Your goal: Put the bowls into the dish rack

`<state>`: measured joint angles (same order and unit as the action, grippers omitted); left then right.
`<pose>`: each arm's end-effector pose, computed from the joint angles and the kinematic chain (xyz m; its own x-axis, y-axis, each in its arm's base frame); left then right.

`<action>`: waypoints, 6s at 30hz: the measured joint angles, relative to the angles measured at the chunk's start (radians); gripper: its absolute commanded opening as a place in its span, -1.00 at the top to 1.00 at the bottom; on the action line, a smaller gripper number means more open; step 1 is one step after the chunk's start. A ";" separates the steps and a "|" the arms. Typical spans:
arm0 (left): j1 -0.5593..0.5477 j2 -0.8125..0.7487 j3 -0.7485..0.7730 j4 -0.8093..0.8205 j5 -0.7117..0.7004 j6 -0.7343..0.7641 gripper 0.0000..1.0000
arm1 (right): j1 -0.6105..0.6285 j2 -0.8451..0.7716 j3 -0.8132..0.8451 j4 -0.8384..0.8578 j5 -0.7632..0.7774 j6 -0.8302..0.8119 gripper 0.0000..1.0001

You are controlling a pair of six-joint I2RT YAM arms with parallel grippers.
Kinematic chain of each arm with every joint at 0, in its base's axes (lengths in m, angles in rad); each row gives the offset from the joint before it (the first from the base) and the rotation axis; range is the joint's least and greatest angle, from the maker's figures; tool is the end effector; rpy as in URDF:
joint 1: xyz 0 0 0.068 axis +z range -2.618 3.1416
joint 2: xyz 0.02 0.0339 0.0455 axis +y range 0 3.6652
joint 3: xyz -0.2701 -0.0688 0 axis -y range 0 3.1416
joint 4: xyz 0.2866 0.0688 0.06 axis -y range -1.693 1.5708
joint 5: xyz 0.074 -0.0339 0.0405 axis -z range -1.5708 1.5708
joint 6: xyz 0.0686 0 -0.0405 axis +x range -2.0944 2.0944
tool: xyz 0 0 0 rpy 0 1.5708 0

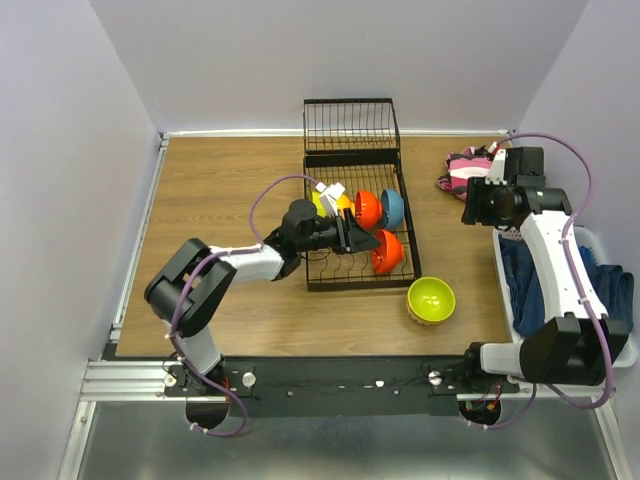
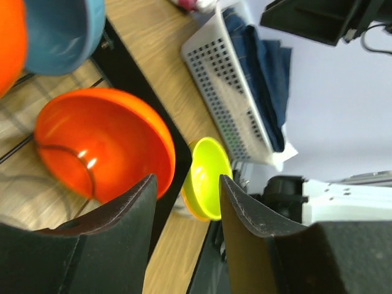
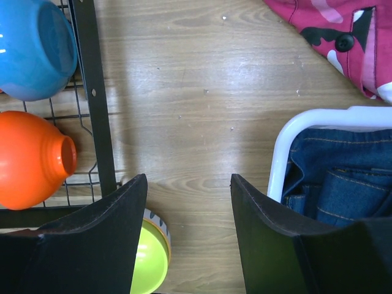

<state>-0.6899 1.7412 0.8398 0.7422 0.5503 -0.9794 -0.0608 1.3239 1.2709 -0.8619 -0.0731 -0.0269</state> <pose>0.3023 -0.2959 0.1712 -0.8491 -0.2167 -0.4816 0.4230 0.2671 -0.8659 0.3299 -0.0151 0.3073 -0.7912 0.0213 -0.6112 -0.0051 0.9991 0.0415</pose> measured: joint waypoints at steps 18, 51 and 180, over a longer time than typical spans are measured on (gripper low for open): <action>0.179 -0.426 -0.039 -0.656 -0.016 0.437 -0.21 | -0.057 -0.220 -0.096 0.001 0.009 -0.005 -0.30; -0.478 0.111 0.716 -1.627 0.018 1.992 -0.12 | -0.149 -0.232 0.076 -0.014 -0.048 0.008 -0.35; 0.066 -0.151 -0.098 -0.101 -0.136 -0.447 1.00 | -0.156 0.000 0.062 -0.029 0.047 -0.052 -0.33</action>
<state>-0.6239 1.5898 0.7418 0.6407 0.4141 -1.4269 -0.2173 1.3235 1.3331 -0.8913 -0.0265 -0.0792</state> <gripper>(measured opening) 0.010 0.669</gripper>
